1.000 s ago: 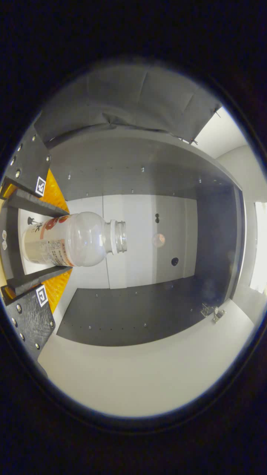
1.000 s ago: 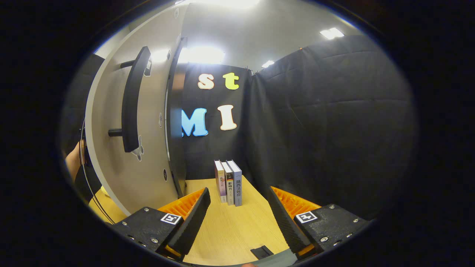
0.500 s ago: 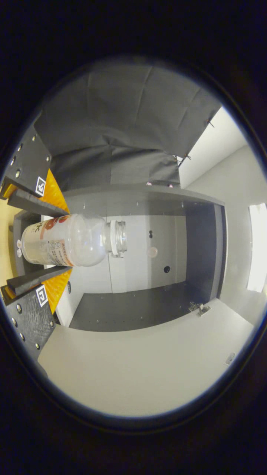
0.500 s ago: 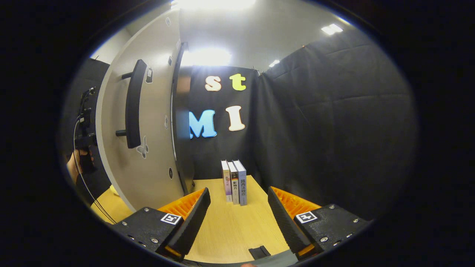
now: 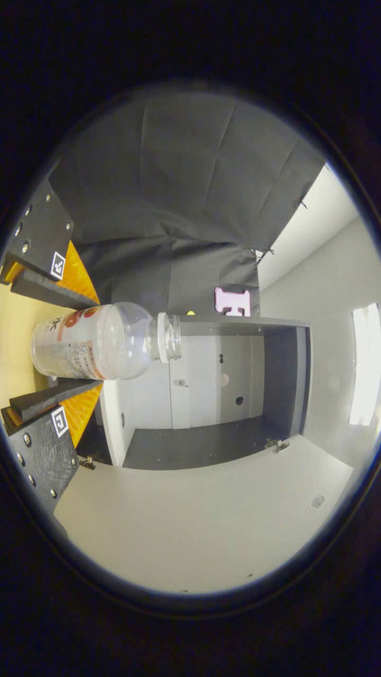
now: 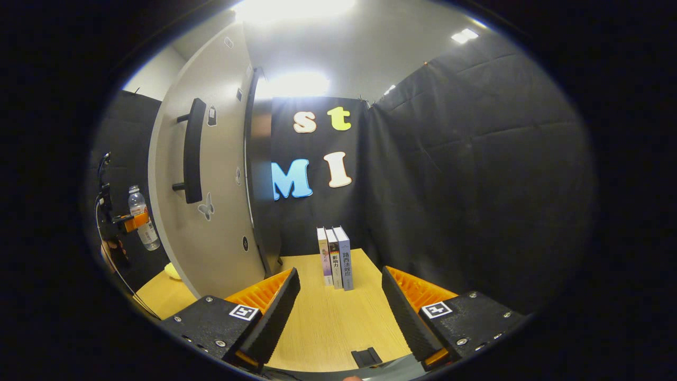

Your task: Open the cabinet door with the right hand, grasp the bottle in the cabinet with the left hand and place it on the coaster, then close the cabinet door with the right hand.

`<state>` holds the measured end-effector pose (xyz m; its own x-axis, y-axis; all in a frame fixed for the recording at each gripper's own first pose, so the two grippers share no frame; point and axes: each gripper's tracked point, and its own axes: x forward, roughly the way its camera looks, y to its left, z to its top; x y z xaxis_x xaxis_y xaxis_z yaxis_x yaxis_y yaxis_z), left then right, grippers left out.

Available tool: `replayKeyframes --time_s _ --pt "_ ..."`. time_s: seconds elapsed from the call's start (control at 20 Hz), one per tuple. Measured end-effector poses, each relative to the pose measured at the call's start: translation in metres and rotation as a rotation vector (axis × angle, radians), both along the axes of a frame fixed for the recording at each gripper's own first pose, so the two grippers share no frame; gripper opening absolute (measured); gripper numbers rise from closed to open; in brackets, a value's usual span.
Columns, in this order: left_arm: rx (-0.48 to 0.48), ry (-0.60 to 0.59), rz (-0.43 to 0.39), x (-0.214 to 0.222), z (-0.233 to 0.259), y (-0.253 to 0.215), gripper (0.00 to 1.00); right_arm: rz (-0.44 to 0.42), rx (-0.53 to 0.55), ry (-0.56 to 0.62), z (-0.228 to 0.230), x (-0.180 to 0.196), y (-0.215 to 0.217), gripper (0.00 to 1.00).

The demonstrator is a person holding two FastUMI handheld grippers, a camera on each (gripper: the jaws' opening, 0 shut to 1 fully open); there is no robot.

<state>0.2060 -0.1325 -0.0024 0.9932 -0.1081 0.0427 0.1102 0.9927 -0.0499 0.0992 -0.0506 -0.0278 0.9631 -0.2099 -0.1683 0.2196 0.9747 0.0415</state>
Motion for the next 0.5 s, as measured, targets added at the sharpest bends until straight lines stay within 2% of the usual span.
replayKeyframes --time_s 0.15,0.2,0.3,0.4,0.45,0.5 --pt "-0.006 0.0 -0.012 -0.027 -0.017 0.006 0.66 0.005 0.013 -0.003 -0.005 -0.006 -0.001 0.96" --pt "-0.016 0.005 -0.016 -0.037 -0.027 0.007 0.71 0.012 0.018 0.003 -0.009 -0.008 0.0 0.94" --pt "-0.03 0.012 -0.022 -0.055 -0.049 0.01 0.69 0.02 0.014 0.016 -0.015 -0.012 0.001 0.96" --pt "-0.043 0.037 -0.019 -0.066 -0.075 0.015 0.77 0.028 -0.002 0.03 -0.017 -0.014 0.002 0.95" --pt "-0.049 0.057 -0.018 -0.071 -0.089 0.017 0.71 0.028 -0.009 0.027 -0.016 -0.016 0.002 0.95" --pt "-0.051 0.072 -0.016 -0.076 -0.102 0.02 0.71 0.028 -0.014 0.017 -0.014 -0.017 0.001 0.95"
